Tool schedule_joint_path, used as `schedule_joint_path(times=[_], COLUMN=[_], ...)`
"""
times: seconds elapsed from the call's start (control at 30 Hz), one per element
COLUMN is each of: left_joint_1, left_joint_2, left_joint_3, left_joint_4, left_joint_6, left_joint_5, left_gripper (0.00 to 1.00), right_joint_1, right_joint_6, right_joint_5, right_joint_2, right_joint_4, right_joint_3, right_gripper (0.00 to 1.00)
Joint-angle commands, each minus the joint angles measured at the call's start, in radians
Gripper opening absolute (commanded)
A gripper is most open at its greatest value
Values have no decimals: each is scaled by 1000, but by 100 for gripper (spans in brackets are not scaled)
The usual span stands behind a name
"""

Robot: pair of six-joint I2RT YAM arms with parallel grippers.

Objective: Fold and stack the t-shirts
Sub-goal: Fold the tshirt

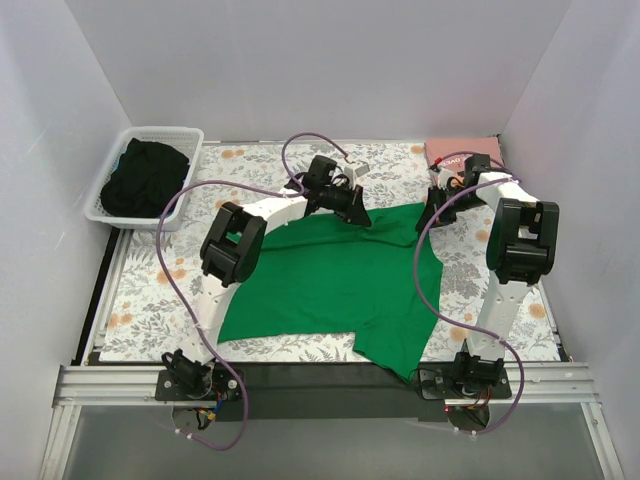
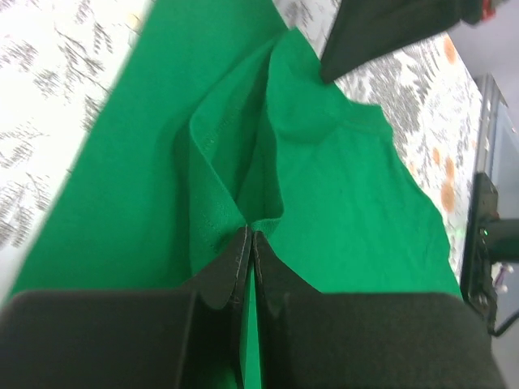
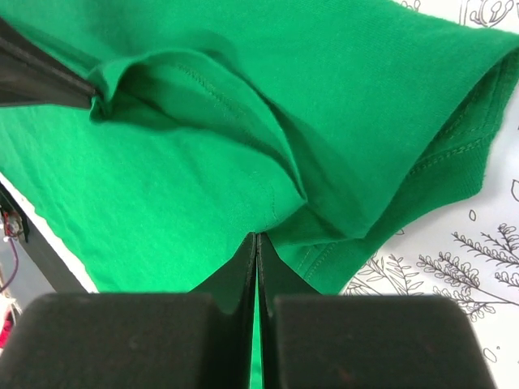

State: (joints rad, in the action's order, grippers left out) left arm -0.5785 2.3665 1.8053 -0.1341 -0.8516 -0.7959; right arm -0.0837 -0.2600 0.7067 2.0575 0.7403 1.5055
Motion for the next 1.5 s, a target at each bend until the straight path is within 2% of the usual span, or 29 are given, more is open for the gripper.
schedule_joint_path(times=[0.0, 0.4, 0.43, 0.47, 0.57, 0.67, 0.83, 0.93, 1.1, 1.27, 1.33, 1.47], left_joint_1=[-4, -18, -24, -40, -79, -112, -104, -96, -64, -17, 6, 26], left_joint_2=[-122, -230, -233, -237, -256, -300, -384, -424, -408, -331, -290, -231], left_joint_3=[-76, -247, -253, -264, -294, -343, -405, -420, -367, -256, -224, -176], left_joint_4=[10, -81, -106, -122, -192, -226, -300, -262, -128, -59, -59, -97], left_joint_6=[77, 307, 331, 357, 488, 603, 681, 634, 410, 248, 174, 141], left_joint_5=[-75, -135, -138, -138, -120, -94, -150, -170, -97, -48, 26, 92], left_gripper=[0, 2, 5, 12, 20, 20, 18, 19, 24, 25, 26, 27], right_joint_1=[-4, -4, -4, -4, -11, -33, -27, -8, 16, 54, 76, 82], right_joint_6=[-48, -232, -248, -266, -321, -337, -292, -205, -55, -42, -56, -74], right_joint_5=[25, 33, 28, 14, 13, 59, 97, 82, -47, -110, -110, -110], right_joint_2=[-69, -111, -115, -120, -137, -152, -119, -60, -10, 13, 16, 12], right_joint_4=[42, 146, 166, 180, 224, 244, 229, 186, 51, 11, 14, 16], right_joint_3=[-4, -79, -83, -85, -74, -35, 36, 84, 87, 87, 73, 13], right_gripper=[1, 2, 4, 11, 27, 33, 33, 32, 30, 27, 26, 26])
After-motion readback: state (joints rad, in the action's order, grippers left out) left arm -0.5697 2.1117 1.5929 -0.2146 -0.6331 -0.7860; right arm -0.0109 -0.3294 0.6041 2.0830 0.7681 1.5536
